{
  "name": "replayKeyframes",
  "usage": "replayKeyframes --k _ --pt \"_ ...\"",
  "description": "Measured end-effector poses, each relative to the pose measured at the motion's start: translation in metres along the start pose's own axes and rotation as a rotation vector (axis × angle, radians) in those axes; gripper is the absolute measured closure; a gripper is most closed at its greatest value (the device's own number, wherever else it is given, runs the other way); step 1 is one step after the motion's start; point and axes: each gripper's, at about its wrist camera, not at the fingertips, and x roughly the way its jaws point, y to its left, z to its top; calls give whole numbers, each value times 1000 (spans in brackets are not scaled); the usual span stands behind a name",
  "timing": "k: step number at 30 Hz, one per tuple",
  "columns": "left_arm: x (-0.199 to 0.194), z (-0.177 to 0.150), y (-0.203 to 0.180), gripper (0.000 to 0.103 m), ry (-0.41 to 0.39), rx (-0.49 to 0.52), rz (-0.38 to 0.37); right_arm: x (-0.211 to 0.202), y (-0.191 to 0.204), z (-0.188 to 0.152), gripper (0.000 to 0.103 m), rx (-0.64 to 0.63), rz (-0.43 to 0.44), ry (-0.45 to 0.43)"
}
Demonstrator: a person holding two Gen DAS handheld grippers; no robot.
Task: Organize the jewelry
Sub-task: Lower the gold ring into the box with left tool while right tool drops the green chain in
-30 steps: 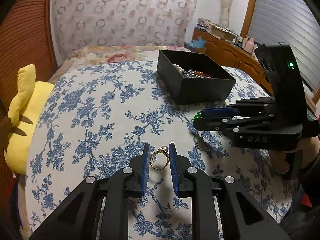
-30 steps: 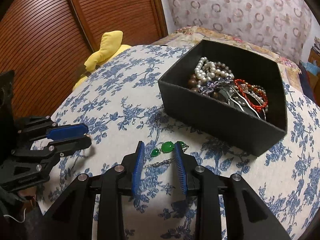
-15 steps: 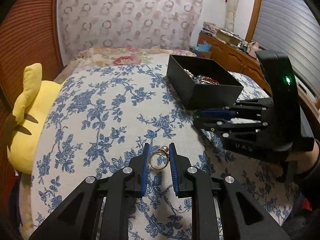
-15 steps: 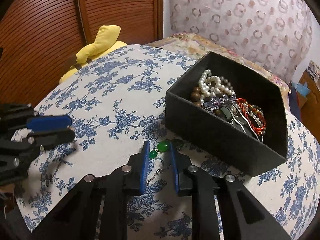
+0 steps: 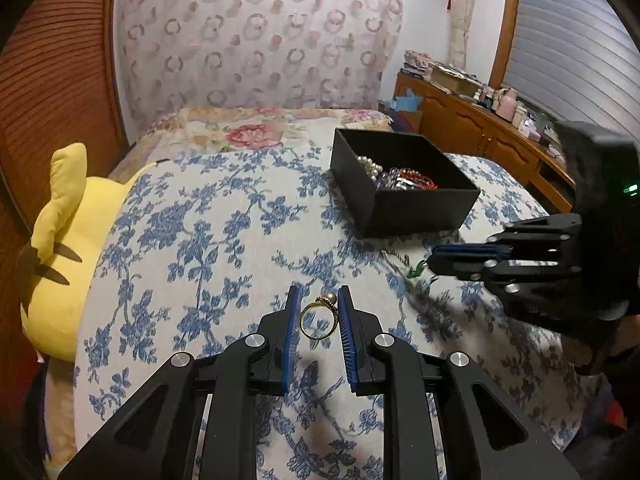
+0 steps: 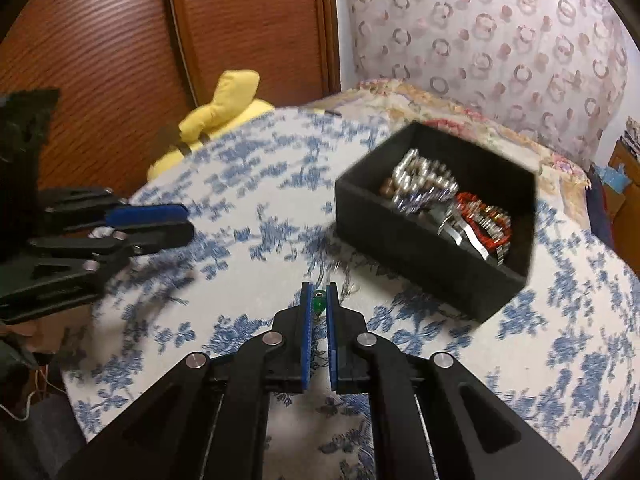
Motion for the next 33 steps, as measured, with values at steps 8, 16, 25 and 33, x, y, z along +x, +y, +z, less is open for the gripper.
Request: replayKeyframes --k 8,16,25,33 --pt "0 35 -16 85 -57 30 -26 -61 -14 29 95 -30 -14 -132" --pt "19 74 -32 85 -93 41 -76 -88 -44 61 95 -45 -72 -217" --pt "53 103 -43 85 -76 40 -110 -52 -78 63 95 -11 -88 -158" --pt "69 113 -56 85 -78 52 -101 -44 -87 63 94 17 -103 -173"
